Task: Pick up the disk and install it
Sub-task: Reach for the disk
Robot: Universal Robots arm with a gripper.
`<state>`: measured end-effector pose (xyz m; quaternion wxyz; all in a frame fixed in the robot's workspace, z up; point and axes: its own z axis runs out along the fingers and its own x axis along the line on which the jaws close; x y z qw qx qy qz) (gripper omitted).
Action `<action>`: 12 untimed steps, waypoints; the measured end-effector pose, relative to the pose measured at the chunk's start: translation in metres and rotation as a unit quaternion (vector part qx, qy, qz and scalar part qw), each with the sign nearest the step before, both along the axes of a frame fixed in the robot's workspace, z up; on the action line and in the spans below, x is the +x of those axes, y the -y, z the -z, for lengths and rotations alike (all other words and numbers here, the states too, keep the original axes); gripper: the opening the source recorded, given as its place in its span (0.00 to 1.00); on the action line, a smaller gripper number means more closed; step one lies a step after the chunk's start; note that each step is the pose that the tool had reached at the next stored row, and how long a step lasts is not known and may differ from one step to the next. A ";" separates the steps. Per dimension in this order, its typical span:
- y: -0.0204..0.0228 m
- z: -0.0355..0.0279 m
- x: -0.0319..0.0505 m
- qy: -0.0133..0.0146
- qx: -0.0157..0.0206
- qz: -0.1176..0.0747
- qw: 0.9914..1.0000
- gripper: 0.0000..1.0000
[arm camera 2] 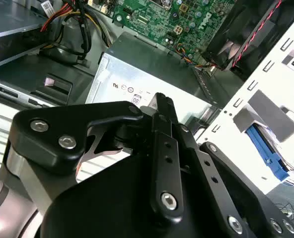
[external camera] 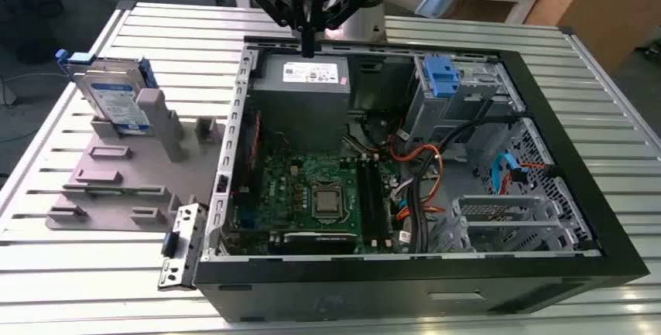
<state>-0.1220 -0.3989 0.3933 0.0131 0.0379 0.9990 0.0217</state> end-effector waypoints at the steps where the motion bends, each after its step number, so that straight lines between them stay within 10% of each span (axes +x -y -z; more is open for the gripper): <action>1: 0.0000 0.0000 0.0000 0.000 0.000 0.000 1.000 0.11; 12: 0.0000 0.0000 -0.0002 0.000 0.000 0.000 1.000 0.11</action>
